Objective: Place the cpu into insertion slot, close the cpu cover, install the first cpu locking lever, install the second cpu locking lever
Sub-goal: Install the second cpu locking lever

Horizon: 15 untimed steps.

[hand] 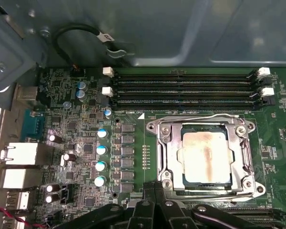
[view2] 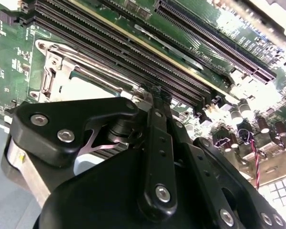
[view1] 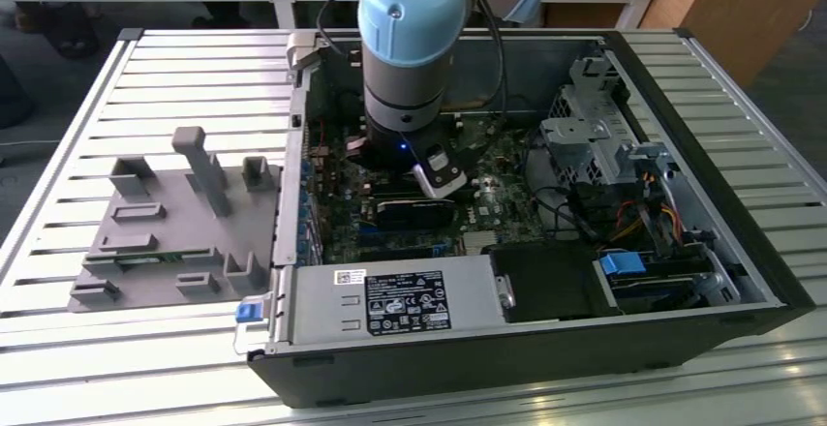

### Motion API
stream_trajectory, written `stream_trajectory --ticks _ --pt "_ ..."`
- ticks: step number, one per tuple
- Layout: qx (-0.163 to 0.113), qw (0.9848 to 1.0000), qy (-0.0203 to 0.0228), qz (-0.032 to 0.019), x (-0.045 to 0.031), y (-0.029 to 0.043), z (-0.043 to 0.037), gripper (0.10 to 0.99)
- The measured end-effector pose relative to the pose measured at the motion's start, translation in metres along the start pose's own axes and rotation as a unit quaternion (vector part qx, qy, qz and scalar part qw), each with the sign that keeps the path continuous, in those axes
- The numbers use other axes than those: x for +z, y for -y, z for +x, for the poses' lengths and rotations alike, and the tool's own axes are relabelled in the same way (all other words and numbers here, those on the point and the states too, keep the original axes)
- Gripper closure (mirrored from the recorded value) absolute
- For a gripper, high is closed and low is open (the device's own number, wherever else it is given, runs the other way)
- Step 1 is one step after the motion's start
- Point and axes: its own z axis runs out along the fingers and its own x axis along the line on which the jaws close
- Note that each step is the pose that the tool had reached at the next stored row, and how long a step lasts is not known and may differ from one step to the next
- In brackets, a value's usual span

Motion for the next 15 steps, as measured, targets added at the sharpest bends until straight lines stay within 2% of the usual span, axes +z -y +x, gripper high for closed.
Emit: stream_trajectory --ticks 9,15 --pt "0.000 1.0000 0.0002 -0.0011 -0.0058 -0.0017 0.0002 0.980" --pt "0.000 1.0000 0.0002 -0.0023 -0.0136 -0.0039 0.0002 0.980"
